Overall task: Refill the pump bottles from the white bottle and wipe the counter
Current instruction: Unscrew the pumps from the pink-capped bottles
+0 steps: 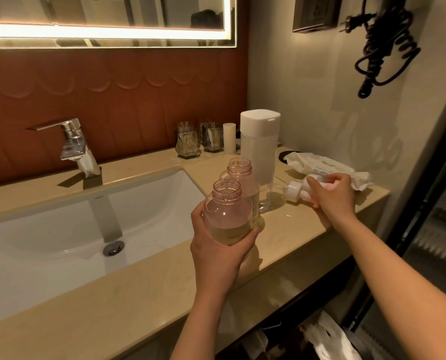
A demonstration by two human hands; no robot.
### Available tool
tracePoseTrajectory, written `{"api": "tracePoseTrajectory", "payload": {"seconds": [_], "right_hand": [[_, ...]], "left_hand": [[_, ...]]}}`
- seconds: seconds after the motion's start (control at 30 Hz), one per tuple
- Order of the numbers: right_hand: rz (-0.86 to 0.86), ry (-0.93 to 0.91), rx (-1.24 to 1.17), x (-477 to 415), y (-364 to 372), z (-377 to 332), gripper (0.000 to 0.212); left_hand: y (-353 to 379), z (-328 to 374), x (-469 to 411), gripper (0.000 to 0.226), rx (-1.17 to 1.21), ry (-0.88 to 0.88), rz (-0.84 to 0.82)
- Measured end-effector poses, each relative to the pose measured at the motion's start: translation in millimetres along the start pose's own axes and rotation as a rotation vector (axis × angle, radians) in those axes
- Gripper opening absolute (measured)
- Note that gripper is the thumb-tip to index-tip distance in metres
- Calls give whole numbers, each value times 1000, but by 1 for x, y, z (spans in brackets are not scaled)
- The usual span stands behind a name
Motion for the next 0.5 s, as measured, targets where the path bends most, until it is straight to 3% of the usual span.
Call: {"api": "tracePoseTrajectory", "payload": {"seconds": [0.13,0.23,0.37,0.5], "right_hand": [[-114,-9,12,2,2,4,54],[-75,-117,52,4,0,-10,50],[-80,-322,30,15,10,-60,41],[-197,-433,-1,23,35,-121,50]], "left_hand": [[0,0,0,88,-4,-7,-4],[0,0,0,88,-4,-8,-3],[1,1,0,89,14,-22,-18],[0,4,1,93,33,-44,-25]]}}
Point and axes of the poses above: each hand's wrist, its own x-axis away from the middle knuckle, its own y-axis out of the palm, z = x × y, the point moved 4 cm from there along -x, towards the middle knuckle, and after that the axes turned 10 degrees about -x, right-handed, at the moved point
